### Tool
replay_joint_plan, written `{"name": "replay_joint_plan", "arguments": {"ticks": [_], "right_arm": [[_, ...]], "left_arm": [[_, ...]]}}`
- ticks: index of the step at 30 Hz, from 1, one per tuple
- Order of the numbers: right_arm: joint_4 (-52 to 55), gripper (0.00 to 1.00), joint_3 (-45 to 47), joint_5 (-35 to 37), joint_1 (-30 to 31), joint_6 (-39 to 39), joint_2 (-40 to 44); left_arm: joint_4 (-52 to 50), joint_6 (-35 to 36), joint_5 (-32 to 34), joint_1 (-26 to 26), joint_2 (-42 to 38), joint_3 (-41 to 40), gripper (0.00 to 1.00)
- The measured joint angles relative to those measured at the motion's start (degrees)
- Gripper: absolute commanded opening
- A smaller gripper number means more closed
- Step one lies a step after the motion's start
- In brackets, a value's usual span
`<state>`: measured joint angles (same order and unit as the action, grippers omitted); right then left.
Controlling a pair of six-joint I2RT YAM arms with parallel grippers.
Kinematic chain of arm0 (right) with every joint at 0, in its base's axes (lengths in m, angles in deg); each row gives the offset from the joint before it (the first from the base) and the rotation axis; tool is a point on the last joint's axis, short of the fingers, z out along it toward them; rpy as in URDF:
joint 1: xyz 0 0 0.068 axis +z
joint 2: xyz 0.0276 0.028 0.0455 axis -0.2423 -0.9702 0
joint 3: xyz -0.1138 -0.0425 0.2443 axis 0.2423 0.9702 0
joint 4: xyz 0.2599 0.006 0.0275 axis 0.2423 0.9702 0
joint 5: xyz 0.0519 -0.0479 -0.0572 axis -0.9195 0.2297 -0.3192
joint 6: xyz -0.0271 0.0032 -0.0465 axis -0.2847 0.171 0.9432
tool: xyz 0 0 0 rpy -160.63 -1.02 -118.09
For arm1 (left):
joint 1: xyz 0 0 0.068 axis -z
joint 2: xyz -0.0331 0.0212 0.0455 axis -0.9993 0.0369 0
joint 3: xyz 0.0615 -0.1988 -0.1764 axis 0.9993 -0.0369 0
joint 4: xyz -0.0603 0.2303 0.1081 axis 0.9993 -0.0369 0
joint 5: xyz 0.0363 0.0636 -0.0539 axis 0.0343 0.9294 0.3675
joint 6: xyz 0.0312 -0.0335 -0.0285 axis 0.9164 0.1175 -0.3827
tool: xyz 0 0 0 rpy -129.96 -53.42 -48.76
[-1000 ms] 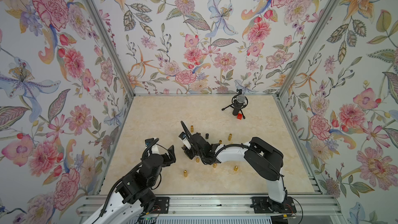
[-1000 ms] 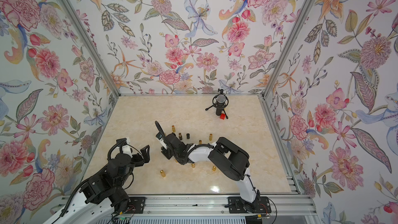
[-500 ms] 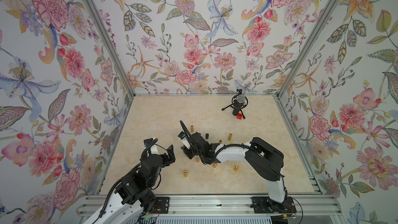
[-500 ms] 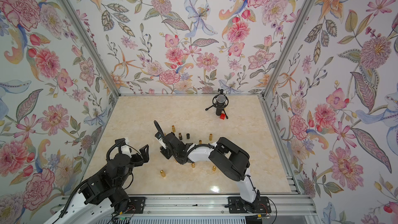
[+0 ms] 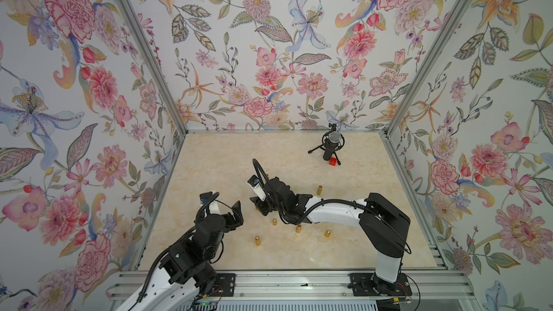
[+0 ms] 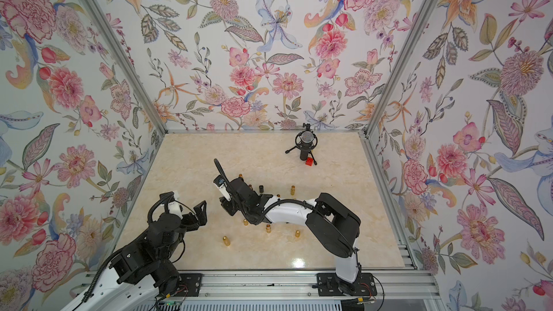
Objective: Open the lipstick cap
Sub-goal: Place the lipstick at the center of the board, then pick up the lipstick at the center of the board.
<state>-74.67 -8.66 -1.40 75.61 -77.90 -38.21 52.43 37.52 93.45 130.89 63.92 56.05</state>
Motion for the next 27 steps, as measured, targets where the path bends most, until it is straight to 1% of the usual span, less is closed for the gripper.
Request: {"name": "replay_joint_plan", "arguments": {"ticks": [3, 7, 11, 18, 27], "right_arm": [[1.7, 0.43, 1.0, 0.2, 1.0, -0.7, 4.8], [3.2, 0.44, 5.2, -0.1, 3.5, -2.4, 12.4], [4.0, 0.45, 9.4, -0.8, 6.9, -3.7, 16.1], [5.4, 0.46, 13.9, -2.2, 12.4, -5.0, 14.5], [4.5, 0.45, 15.0, -2.0, 13.0, -5.6, 9.5]], "left_arm": [[-0.7, 0.4, 0.2, 0.0, 0.0, 1.6, 0.99], [-0.9, 0.9, 0.8, 0.0, -0.2, 3.9, 0.99], [-1.0, 1.3, 1.2, 0.0, -0.2, 5.2, 0.99], [-2.4, 1.5, 1.2, 0.0, 0.0, 6.5, 0.99], [-2.5, 1.4, 1.2, 0.0, 0.0, 6.6, 0.99]]}}
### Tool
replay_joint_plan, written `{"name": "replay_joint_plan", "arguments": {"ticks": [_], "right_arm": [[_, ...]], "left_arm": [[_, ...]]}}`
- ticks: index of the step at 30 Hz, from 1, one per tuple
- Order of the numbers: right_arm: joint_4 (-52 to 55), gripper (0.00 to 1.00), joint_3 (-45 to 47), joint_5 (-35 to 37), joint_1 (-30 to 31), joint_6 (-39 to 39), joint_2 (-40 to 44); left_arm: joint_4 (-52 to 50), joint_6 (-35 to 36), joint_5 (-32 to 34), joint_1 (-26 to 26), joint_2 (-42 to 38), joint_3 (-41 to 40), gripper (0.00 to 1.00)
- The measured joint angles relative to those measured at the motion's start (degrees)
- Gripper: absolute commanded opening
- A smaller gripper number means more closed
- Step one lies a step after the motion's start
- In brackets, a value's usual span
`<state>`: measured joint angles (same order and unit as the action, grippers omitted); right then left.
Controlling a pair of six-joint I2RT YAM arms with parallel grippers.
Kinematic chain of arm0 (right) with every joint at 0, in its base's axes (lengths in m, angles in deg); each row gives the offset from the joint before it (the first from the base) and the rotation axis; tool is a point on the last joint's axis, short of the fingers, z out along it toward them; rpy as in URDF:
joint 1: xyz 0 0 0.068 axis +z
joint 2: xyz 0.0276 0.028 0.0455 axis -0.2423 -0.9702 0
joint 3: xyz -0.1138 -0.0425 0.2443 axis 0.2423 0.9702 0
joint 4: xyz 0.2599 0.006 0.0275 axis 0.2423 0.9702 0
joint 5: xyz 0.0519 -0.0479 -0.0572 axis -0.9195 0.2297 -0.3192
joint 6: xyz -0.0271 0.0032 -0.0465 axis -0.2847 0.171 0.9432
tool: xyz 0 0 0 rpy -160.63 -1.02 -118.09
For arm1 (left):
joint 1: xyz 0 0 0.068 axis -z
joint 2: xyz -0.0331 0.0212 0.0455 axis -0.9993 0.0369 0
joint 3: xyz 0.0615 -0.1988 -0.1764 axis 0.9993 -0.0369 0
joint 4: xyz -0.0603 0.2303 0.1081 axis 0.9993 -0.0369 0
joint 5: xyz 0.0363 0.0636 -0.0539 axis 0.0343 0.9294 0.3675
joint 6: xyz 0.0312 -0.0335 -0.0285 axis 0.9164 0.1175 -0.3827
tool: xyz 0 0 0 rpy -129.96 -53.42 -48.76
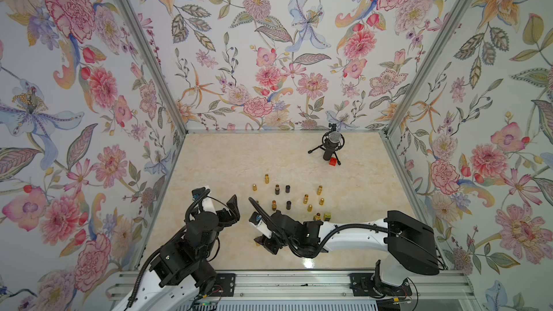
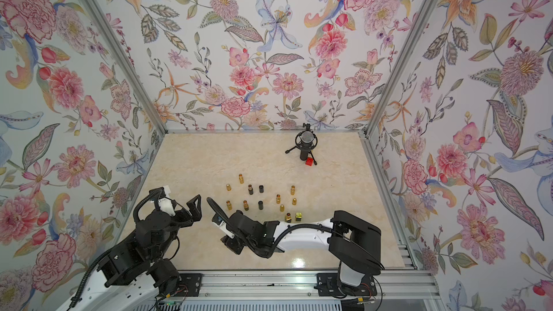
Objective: Open the lipstick cap
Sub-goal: Pick up the lipstick at the center of the board.
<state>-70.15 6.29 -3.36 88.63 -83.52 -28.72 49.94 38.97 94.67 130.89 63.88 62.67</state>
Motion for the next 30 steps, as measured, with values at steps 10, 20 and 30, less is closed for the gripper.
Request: {"name": "replay_joint_plan", "arguments": {"ticks": [10, 20, 30], "right_arm": [[-0.8, 0.36, -0.2, -0.2, 0.0, 0.3, -2.6], [-0.8, 0.27, -1.6, -0.5, 0.0, 1.2, -4.4], [-0.8, 0.19, -1.9, -1.4, 0.0, 1.6, -4.5]], "left_arm": [[0.0, 0.0, 0.0, 0.0, 0.0, 0.0, 0.99], [0.0, 0.0, 0.0, 0.0, -0.1, 0.0, 0.99], [0.0, 0.0, 0.0, -0.2, -0.1, 0.0, 0.99]]}}
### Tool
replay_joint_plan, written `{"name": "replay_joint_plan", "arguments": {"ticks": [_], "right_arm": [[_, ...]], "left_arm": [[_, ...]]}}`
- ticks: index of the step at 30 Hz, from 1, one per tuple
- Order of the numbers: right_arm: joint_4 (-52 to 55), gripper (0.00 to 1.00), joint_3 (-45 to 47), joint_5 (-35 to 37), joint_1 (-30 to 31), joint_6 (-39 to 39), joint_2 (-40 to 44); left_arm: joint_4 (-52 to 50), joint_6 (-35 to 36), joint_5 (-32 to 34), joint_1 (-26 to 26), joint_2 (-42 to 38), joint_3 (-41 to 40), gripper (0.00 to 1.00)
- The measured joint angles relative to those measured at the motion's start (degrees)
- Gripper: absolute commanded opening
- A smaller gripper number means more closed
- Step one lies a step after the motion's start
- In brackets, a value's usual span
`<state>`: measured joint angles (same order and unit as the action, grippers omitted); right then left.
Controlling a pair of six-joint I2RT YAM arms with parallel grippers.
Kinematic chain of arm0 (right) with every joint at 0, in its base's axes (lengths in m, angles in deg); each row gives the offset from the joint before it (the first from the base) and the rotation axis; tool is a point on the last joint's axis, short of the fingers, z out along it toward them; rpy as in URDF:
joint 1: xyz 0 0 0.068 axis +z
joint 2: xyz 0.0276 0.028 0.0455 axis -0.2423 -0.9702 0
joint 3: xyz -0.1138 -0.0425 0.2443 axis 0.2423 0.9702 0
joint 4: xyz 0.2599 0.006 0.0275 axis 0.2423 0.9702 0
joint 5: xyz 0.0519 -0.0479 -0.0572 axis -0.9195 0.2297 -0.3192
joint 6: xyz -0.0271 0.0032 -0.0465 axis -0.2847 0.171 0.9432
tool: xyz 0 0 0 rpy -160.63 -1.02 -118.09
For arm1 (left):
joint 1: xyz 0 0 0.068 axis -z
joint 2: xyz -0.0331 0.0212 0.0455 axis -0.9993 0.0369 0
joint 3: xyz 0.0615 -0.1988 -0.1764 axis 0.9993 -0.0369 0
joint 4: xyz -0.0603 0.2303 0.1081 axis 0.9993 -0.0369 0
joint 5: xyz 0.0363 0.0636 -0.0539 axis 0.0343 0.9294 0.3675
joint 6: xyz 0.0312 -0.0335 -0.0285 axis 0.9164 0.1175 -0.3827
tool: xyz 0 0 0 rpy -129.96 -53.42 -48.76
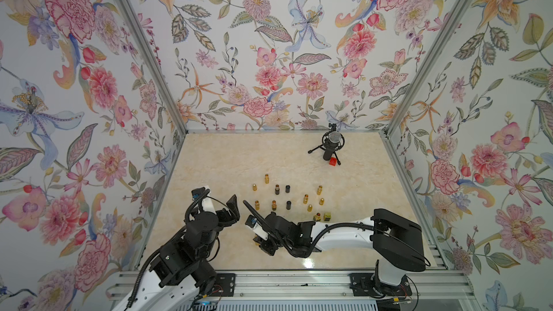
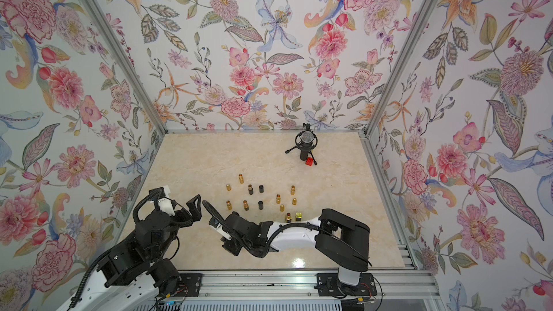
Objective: Open the lipstick cap
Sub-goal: Pick up the lipstick at the center of the board, then open the cover of the lipstick.
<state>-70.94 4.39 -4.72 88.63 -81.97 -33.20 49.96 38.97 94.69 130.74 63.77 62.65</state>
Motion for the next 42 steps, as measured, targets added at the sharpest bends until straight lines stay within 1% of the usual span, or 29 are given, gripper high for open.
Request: {"name": "replay_joint_plan", "arguments": {"ticks": [4, 9, 14, 17, 19, 22, 24, 28, 32, 37, 40, 42], "right_arm": [[1.1, 0.20, 0.0, 0.0, -0.2, -0.4, 1.5], [4.5, 0.20, -0.1, 0.1, -2.6, -1.8, 8.4], [9.4, 0.20, -2.3, 0.0, -7.3, -3.8, 14.2], [12.6, 0.20, -3.5, -0.3, -10.1, -5.2, 16.3], [14.8, 0.20, -4.4, -0.8, -11.9, -6.3, 17.3], [17.6, 0.19, -5.7, -2.0, -14.2, -8.0, 18.1], [18.6, 0.19, -6.0, -3.1, -15.5, -9.3, 18.5], [20.6, 0.19, -6.0, -5.3, -17.1, -11.4, 19.1], [22.4, 0.19, -6.8, -7.5, -18.1, -12.8, 19.1], [23.2, 0.19, -7.2, -9.3, -18.4, -14.3, 19.4], [23.7, 0.19, -7.2, -10.2, -18.4, -14.9, 19.6], [23.8, 0.19, -7.2, -10.9, -18.4, -15.3, 19.8]], "left_arm": [[0.1, 0.0, 0.0, -0.1, 0.0, 0.0, 0.99], [0.9, 2.2, -0.3, -0.1, 1.9, 0.1, 0.99], [4.0, 6.8, -1.9, -0.1, 7.8, 0.3, 0.99], [6.8, 9.8, -4.5, -0.1, 11.4, 0.3, 0.95], [9.7, 11.6, -7.0, -0.1, 13.2, -0.4, 0.92], [15.6, 14.0, -11.3, 0.6, 14.3, -4.3, 0.91], [19.4, 15.1, -13.9, 2.2, 14.3, -7.9, 0.89], [26.6, 17.5, -18.4, 7.3, 15.5, -14.7, 0.87], [33.2, 20.3, -21.8, 11.4, 18.5, -18.3, 0.84], [42.8, 23.0, -25.7, 12.0, 22.4, -20.6, 0.75], [48.0, 24.2, -26.1, 12.1, 22.9, -21.4, 0.72], [50.6, 25.1, -26.0, 12.1, 23.0, -21.4, 0.69]]}}
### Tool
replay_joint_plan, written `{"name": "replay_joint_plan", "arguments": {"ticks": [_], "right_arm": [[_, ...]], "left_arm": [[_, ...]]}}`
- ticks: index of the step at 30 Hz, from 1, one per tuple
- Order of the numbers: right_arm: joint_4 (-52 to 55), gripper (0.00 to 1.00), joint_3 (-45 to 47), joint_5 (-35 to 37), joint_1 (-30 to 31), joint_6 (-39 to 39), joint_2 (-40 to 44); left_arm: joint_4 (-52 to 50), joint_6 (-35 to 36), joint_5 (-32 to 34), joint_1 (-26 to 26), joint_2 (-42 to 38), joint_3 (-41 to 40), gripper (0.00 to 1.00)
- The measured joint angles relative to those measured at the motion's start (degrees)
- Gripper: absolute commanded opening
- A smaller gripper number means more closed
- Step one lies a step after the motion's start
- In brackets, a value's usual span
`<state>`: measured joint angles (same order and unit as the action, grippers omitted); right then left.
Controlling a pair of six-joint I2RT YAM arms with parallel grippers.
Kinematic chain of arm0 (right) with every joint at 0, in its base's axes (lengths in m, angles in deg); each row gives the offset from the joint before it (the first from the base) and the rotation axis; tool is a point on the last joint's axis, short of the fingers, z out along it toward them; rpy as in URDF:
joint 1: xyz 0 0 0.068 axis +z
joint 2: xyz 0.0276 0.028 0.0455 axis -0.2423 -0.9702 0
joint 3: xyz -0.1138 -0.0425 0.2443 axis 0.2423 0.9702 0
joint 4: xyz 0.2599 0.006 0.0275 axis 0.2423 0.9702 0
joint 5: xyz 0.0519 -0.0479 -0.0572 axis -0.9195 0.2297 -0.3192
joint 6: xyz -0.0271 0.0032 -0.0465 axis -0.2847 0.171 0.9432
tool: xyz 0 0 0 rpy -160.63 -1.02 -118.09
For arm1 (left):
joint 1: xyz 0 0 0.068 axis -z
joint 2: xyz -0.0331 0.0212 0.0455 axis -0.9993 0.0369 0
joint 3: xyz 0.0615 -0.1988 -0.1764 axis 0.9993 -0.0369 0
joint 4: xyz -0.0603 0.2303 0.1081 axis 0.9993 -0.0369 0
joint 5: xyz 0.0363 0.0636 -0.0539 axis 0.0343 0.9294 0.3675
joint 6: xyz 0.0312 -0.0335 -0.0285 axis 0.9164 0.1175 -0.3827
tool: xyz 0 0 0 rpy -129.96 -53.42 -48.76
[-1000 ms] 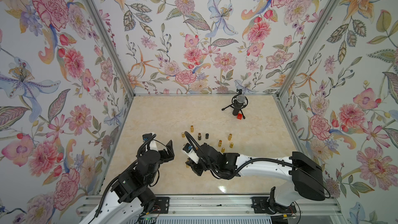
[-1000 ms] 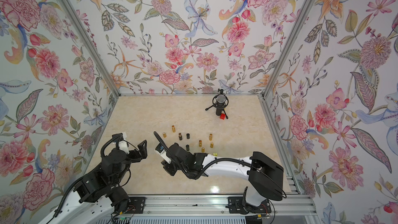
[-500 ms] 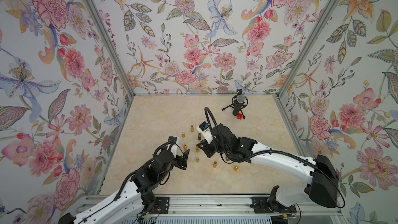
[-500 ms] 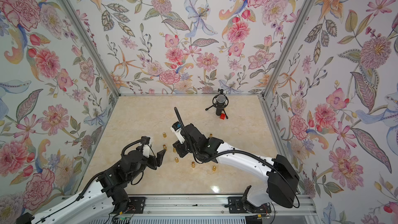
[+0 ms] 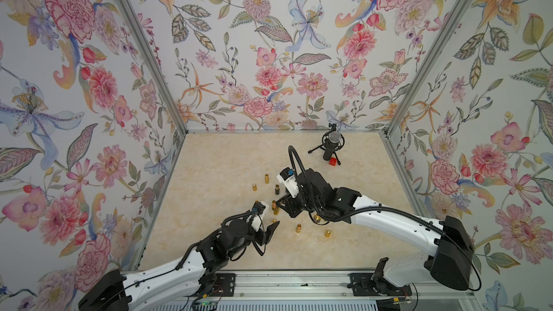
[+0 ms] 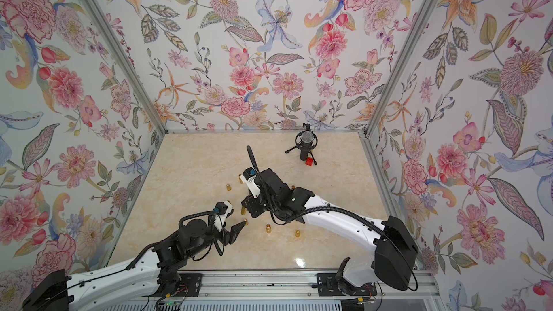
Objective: Open the lipstick cap
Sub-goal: Open the cover of the lipstick.
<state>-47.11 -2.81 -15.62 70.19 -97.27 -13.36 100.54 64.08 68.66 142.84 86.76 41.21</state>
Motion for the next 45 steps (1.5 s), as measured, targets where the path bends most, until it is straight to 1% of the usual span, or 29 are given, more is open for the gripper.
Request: {"name": "replay_joint_plan", "arguments": {"ticks": [2, 8, 11, 13, 16, 19, 21, 23, 28, 35, 45], "right_arm": [[0.2, 0.19, 0.0, -0.7, 0.0, -0.4, 0.2], [0.2, 0.19, 0.0, -2.2, 0.0, -1.2, 0.3], [0.2, 0.19, 0.0, -2.7, 0.0, -1.3, 0.3], [0.2, 0.19, 0.0, -3.0, 0.0, -1.3, 0.3], [0.2, 0.19, 0.0, -3.1, 0.0, -1.3, 0.3], [0.2, 0.19, 0.0, -3.3, 0.0, -1.5, 0.3], [0.2, 0.19, 0.0, -3.2, 0.0, -1.5, 0.3], [0.2, 0.19, 0.0, -3.2, 0.0, -1.7, 0.3], [0.6, 0.19, -0.3, -3.3, 0.0, -1.7, 0.3], [0.6, 0.19, -0.3, -3.9, -0.6, -2.6, 0.7], [1.8, 0.19, -0.3, -5.9, -1.8, -4.2, 3.5]], "left_arm": [[2.1, 1.2, 0.0, 0.0, 0.7, 0.1, 0.67], [4.3, 3.5, -1.1, 0.0, 3.4, 0.5, 0.56], [4.9, 4.2, -1.1, 0.0, 3.8, 0.9, 0.53], [5.3, 4.6, -1.2, 0.0, 4.2, 1.4, 0.46], [6.0, 5.3, -1.3, 0.0, 5.0, 2.2, 0.42], [6.7, 5.8, -1.6, -0.1, 5.6, 2.3, 0.32], [6.6, 5.9, -1.8, -0.1, 5.8, 2.3, 0.29], [6.6, 5.9, -2.5, -0.2, 5.8, 2.3, 0.22], [6.4, 5.9, -2.8, -0.2, 5.6, 2.3, 0.13], [5.0, 5.9, -2.8, -0.2, 5.5, 3.2, 0.06], [5.2, 5.8, -4.6, -0.2, 3.2, 3.7, 0.05]]}}
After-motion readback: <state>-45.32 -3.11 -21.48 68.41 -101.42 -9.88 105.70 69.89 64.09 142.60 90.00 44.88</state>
